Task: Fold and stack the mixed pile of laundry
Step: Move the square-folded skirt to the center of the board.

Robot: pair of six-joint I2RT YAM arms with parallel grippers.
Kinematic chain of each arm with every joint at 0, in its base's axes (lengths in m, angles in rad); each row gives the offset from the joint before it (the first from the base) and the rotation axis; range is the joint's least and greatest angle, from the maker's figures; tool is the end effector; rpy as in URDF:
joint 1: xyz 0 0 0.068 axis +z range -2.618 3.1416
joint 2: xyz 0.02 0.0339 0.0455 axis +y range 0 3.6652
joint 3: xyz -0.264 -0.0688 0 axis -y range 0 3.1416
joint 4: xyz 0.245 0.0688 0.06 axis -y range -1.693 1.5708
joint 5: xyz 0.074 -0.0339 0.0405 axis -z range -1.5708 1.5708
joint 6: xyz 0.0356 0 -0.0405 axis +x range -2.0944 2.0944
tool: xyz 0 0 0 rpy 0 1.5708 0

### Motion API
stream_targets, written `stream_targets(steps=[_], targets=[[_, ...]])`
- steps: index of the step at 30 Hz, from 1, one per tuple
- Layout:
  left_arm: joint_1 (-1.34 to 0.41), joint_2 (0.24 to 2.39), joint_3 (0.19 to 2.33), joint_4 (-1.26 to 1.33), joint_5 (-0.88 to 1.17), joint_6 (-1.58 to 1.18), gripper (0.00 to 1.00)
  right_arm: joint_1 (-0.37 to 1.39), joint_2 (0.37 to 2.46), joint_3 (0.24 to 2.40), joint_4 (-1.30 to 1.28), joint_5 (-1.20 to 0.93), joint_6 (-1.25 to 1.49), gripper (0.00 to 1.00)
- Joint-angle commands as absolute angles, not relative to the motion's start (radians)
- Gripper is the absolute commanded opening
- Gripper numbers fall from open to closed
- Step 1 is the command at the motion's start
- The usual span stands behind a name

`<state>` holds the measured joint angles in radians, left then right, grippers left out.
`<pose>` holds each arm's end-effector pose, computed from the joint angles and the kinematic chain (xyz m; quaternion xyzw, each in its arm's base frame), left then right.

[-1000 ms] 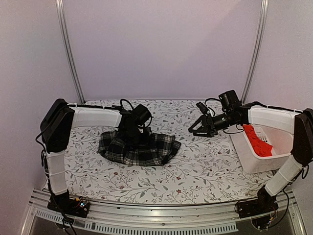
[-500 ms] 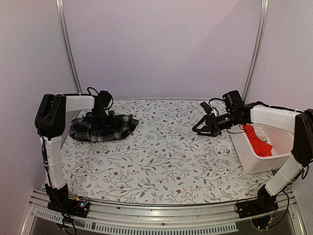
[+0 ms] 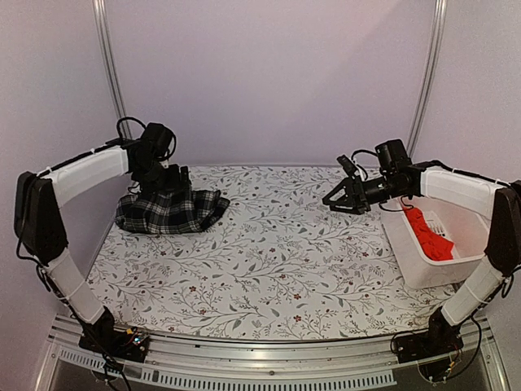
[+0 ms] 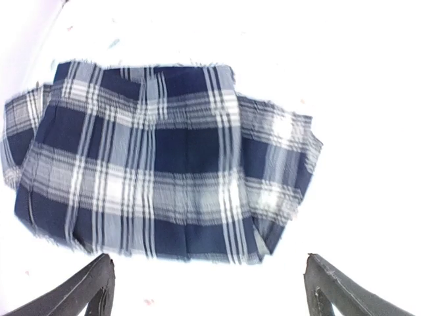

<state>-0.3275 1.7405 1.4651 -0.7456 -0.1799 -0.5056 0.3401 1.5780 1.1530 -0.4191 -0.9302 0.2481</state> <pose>0.3558 -0.1142 0.2719 -0.1095 0.9526 -0.0303 0.2822 0.3045 0.1380 0.2599 -0.1977 0.8272 0.4933 0.1825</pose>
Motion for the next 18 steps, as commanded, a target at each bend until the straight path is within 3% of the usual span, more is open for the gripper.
stream_targets(steps=[1, 9, 18], targets=[[-0.425, 1.643, 1.265, -0.825, -0.163, -0.694, 1.00, 0.333, 1.612, 1.198, -0.423, -0.954, 0.231, 0.69], [-0.442, 1.578, 0.978, -0.743, -0.165, -0.775, 1.00, 0.332, 1.625, 1.196, -0.397, -0.978, 0.259, 0.69], [-0.320, 1.805, 1.070, -0.683, -0.232, -0.641, 1.00, 0.332, 1.600, 1.170, -0.395, -0.973, 0.272, 0.70]])
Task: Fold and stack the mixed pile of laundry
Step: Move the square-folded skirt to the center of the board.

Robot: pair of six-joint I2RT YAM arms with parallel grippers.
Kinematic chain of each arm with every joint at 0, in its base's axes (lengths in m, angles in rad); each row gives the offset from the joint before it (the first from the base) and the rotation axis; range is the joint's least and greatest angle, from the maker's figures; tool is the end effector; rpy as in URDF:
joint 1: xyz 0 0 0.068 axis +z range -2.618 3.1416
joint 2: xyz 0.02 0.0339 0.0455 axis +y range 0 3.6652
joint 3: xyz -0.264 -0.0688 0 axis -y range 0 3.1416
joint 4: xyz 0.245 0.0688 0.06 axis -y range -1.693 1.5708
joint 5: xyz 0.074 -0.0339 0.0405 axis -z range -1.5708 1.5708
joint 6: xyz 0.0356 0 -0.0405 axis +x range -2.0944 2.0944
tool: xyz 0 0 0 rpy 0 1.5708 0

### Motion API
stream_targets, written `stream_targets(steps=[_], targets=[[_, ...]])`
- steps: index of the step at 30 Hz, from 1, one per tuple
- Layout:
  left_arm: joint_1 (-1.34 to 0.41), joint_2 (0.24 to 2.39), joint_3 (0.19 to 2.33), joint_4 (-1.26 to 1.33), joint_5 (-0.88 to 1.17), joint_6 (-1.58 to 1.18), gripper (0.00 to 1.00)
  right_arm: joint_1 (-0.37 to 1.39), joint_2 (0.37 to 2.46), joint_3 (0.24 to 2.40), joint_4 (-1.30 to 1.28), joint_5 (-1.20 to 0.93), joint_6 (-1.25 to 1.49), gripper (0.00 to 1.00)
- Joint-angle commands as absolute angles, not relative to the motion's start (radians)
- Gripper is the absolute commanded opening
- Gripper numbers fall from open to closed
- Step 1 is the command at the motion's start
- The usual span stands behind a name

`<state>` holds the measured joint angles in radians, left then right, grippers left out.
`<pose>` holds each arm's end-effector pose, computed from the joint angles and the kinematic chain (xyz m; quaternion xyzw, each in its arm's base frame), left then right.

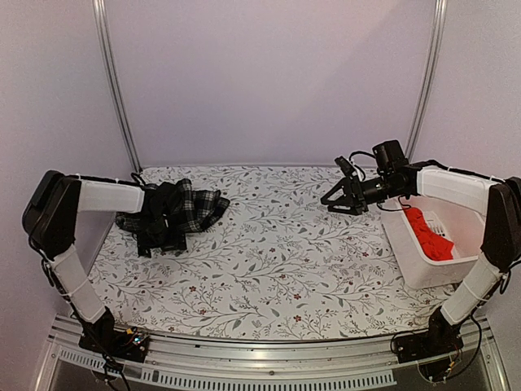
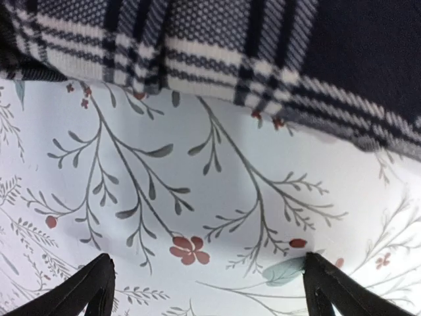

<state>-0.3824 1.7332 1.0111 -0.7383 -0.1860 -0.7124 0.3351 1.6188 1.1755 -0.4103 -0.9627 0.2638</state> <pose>0.2791 -0.1052 0.1488 -0.1683 0.9798 0.0506 0.0952 0.3131 0.1400 0.2552 -0.1920 0.8237 0.5060 0.1693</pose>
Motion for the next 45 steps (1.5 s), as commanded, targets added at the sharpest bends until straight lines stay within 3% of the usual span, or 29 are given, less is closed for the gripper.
stream_targets(steps=[1, 10, 24, 31, 41, 45], targets=[[-0.299, 1.827, 1.084, -0.666, -0.230, -0.620, 1.00, 0.333, 1.596, 1.167, -0.396, -0.970, 0.274, 0.70], [-0.172, 2.021, 1.305, -0.615, -0.193, -0.422, 1.00, 0.330, 1.557, 1.142, -0.408, -0.941, 0.290, 0.71], [-0.122, 2.251, 1.582, -0.606, -0.190, -0.122, 0.99, 0.328, 1.577, 1.168, -0.419, -0.928, 0.307, 0.71], [-0.100, 2.323, 1.704, -0.643, -0.283, 0.022, 0.98, 0.329, 1.595, 1.178, -0.428, -0.940, 0.307, 0.71], [-0.032, 2.164, 1.541, -0.567, -0.192, -0.068, 0.98, 0.309, 1.617, 1.203, -0.471, -0.956, 0.257, 0.71], [-0.034, 2.223, 1.620, -0.571, -0.164, -0.082, 0.98, 0.280, 1.620, 1.244, -0.504, -0.952, 0.239, 0.72]])
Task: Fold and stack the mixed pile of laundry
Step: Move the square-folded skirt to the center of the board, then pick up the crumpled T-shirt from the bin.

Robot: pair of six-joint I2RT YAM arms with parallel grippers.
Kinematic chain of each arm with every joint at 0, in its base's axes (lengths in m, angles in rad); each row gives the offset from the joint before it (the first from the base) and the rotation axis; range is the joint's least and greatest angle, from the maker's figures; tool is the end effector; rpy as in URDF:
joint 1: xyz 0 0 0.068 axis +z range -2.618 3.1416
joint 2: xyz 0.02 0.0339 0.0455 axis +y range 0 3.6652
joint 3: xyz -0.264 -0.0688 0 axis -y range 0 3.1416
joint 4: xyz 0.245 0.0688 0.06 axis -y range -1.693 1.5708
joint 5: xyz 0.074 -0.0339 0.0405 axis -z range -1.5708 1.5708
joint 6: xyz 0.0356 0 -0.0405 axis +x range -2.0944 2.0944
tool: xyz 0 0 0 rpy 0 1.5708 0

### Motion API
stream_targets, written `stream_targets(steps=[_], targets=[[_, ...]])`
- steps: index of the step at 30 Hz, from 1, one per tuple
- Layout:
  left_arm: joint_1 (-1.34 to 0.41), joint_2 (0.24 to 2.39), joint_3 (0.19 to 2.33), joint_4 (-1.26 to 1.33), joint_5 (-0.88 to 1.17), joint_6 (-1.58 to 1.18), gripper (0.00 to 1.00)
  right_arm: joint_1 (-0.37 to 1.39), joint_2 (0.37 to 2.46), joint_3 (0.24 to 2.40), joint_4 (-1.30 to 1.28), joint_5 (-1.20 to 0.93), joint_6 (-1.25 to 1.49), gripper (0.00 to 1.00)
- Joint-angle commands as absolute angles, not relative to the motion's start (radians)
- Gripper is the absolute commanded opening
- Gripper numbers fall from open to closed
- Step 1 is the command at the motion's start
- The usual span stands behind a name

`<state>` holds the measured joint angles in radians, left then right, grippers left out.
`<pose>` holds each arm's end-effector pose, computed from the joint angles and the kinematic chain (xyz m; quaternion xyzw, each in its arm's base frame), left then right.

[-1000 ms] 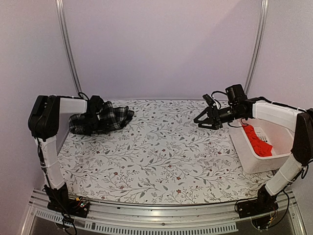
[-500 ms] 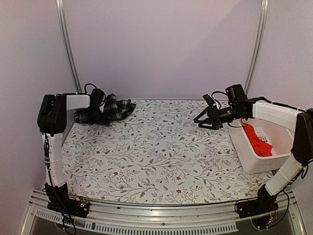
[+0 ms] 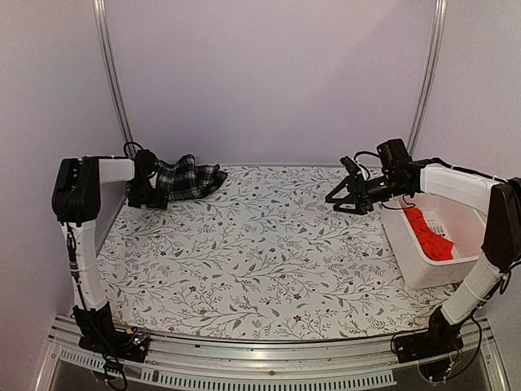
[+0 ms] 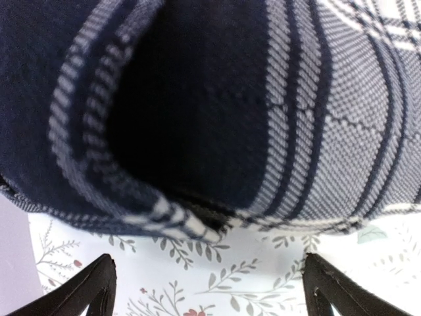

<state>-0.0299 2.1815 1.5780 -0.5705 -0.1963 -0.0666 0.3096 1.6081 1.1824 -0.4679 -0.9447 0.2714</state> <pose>0.4493 -0.0065 0.1397 -0.0372 0.9751 0.0865 0.2006 0.3124 0.1302 0.2569 -0.1671 0.8369 0.4959 0.1605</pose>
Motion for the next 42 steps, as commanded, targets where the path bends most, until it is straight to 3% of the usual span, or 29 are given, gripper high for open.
stream_targets(steps=[1, 10, 15, 20, 26, 31, 37, 42], targets=[[-0.034, 2.236, 1.642, -0.565, -0.166, -0.084, 0.98, 0.272, 1.620, 1.259, -0.516, -0.945, 0.237, 0.72], [-0.048, 2.252, 1.751, -0.518, -0.174, -0.084, 0.99, 0.178, 1.582, 1.414, -0.619, -0.836, 0.209, 0.74], [-0.124, 1.997, 1.578, -0.409, -0.176, -0.098, 1.00, 0.123, 1.527, 1.450, -0.687, -0.739, 0.209, 0.79], [-0.198, 1.658, 1.422, -0.231, -0.078, -0.205, 1.00, -0.004, 1.429, 1.426, -0.680, -0.560, 0.207, 0.99], [-0.189, 1.580, 1.415, -0.149, 0.347, -0.390, 1.00, -0.169, 1.350, 1.421, -0.745, -0.411, 0.246, 0.99], [-0.305, 1.615, 1.423, -0.166, 0.337, -0.388, 1.00, -0.249, 1.396, 1.368, -0.887, -0.295, 0.193, 0.99], [-0.328, 1.648, 1.397, -0.133, 0.435, -0.433, 1.00, -0.266, 1.414, 1.184, -0.814, -0.318, 0.161, 0.98], [-0.325, 1.683, 1.463, -0.257, 0.249, -0.451, 1.00, -0.265, 1.501, 1.072, -0.738, -0.343, 0.137, 0.94]])
